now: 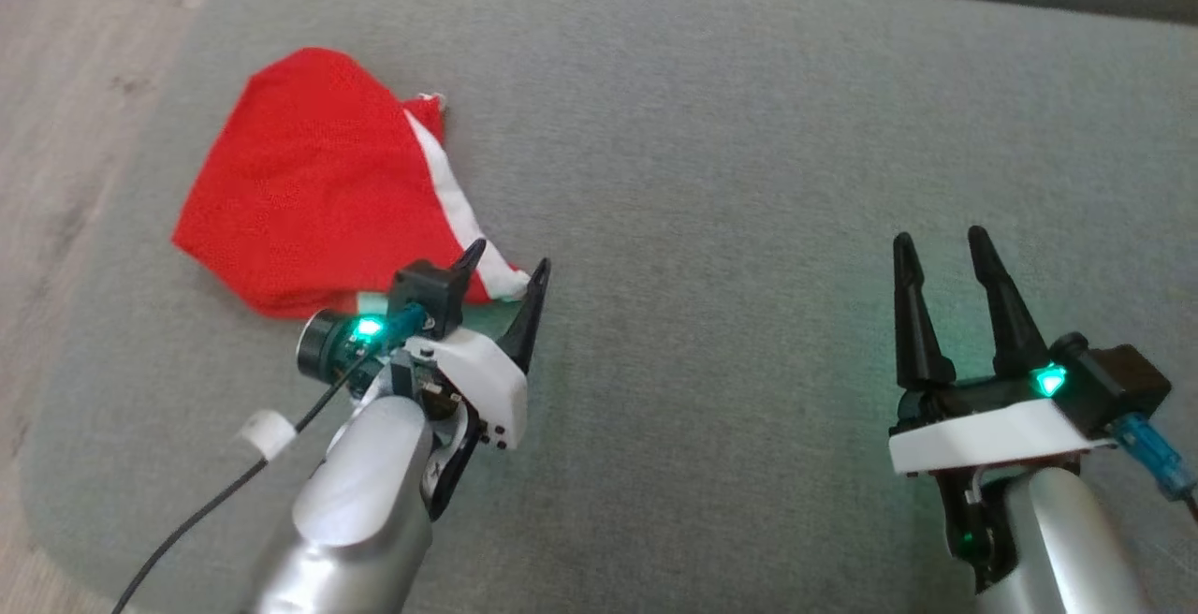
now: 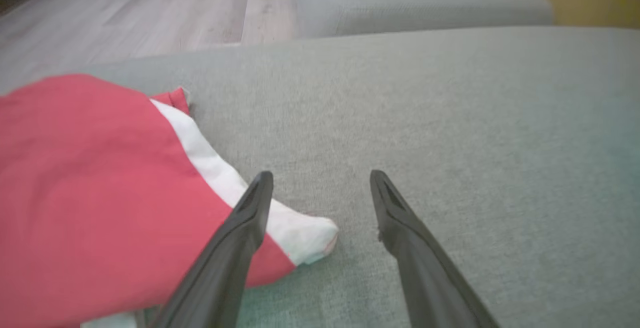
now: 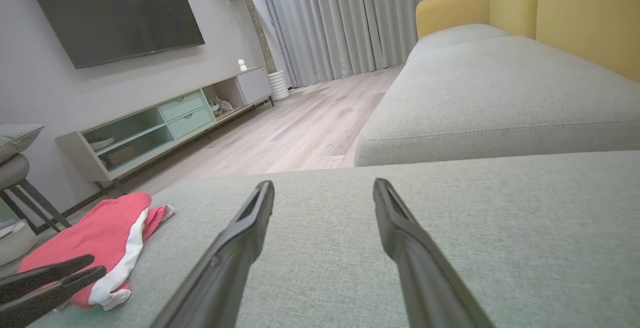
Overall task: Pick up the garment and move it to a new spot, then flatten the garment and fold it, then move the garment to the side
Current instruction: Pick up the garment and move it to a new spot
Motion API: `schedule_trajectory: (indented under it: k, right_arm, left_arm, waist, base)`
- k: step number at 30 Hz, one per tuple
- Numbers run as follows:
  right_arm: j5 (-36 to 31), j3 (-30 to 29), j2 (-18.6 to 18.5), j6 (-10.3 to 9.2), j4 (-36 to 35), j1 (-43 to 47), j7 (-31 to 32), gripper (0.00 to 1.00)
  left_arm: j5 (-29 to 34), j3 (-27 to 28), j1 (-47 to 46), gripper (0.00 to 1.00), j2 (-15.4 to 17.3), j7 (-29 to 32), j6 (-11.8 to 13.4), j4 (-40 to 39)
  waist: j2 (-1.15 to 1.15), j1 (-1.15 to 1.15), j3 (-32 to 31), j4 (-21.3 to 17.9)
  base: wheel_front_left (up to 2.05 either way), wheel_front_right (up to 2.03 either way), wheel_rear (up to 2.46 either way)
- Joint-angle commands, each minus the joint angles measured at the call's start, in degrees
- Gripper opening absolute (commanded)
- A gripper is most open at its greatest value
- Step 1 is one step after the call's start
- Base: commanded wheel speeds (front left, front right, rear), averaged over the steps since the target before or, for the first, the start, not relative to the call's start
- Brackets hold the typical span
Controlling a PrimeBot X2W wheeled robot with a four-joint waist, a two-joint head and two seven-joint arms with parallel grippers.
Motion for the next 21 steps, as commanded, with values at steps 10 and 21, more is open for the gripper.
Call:
schedule_trajectory:
  k: [10, 21]
  right_arm:
    - [-0.61, 0.88, -0.10, -0.04, -2.67, -2.58, -0.62, 1.00]
    - [0.01, 0.69, -0.10, -0.04, -2.03, -2.68, -0.62, 1.00]
  left_arm:
    - [1.20, 0.96, -3.96, 1.00, 1.03, 6.07, 3.93, 4.71]
    - [-0.88, 2.06, -4.77, 0.00, 1.31, -2.01, 2.55, 2.85]
  waist:
    - [0.00, -0.01, 1.67, -2.16]
    - [0.00, -0.01, -0.52, -2.57]
  base:
    - [0.00, 0.00, 0.00]
    - [0.00, 0.00, 0.00]
